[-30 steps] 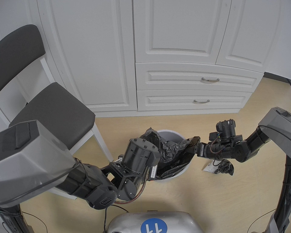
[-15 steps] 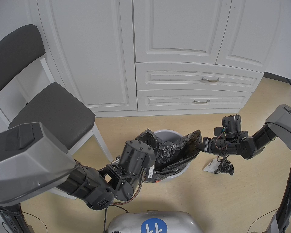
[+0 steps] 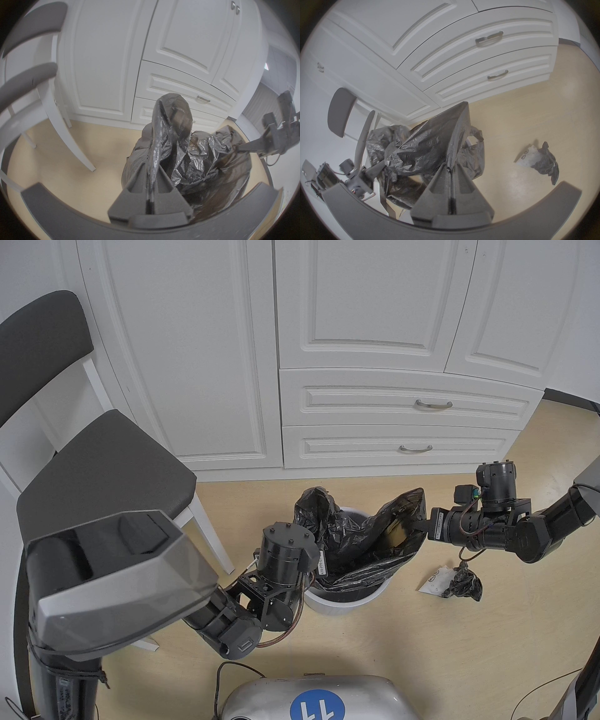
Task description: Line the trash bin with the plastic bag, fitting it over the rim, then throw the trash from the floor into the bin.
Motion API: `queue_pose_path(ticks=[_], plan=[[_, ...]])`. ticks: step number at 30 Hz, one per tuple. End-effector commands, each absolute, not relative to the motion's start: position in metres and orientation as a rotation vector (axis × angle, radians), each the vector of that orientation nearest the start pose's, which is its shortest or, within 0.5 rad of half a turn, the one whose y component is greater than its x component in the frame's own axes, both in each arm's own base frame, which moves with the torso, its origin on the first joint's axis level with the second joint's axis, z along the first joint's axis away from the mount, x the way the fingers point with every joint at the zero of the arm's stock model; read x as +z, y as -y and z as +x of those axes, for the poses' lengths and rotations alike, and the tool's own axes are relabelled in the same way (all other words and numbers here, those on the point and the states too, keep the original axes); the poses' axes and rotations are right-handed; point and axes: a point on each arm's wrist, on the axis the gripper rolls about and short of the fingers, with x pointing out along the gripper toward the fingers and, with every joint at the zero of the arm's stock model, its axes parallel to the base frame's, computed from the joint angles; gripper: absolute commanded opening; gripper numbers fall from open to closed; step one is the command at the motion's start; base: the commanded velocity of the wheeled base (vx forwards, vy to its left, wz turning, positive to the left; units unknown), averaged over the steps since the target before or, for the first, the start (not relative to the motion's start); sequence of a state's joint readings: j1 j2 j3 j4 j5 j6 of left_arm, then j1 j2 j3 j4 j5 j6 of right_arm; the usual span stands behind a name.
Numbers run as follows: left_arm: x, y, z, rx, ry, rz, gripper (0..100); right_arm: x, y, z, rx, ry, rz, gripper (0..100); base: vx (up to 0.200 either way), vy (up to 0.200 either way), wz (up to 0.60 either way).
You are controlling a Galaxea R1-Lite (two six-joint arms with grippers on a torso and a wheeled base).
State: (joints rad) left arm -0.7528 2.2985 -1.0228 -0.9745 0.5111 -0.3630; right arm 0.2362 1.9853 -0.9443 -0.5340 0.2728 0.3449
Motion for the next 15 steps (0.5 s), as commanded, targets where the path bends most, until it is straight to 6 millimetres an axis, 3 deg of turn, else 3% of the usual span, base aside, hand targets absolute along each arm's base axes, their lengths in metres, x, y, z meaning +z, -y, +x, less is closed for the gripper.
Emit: queue_pose_path(ticks=[1,5,9,15], plan=[[0.005,0.27,0.33,-0.134,-0.332,-0.181,0,0.11,-0.093,0.345,0.429,-0.57,0.316,0,0.0,0.0,0.0],[0.026,0.244,0.338,-0.083,-0.306,-0.208,0,0.099,-0.105,0.349,0.446,-0.582,0.315,0,0.0,0.0,0.0],[0.04,0.223,0.326,-0.099,-0.33,-0.21,0,0.1,-0.105,0.347,0.439,-0.581,0.302,0,0.0,0.0,0.0],[0.033,0.221,0.316,-0.136,-0.353,-0.205,0,0.11,-0.103,0.342,0.41,-0.584,0.292,0,0.0,0.0,0.0]])
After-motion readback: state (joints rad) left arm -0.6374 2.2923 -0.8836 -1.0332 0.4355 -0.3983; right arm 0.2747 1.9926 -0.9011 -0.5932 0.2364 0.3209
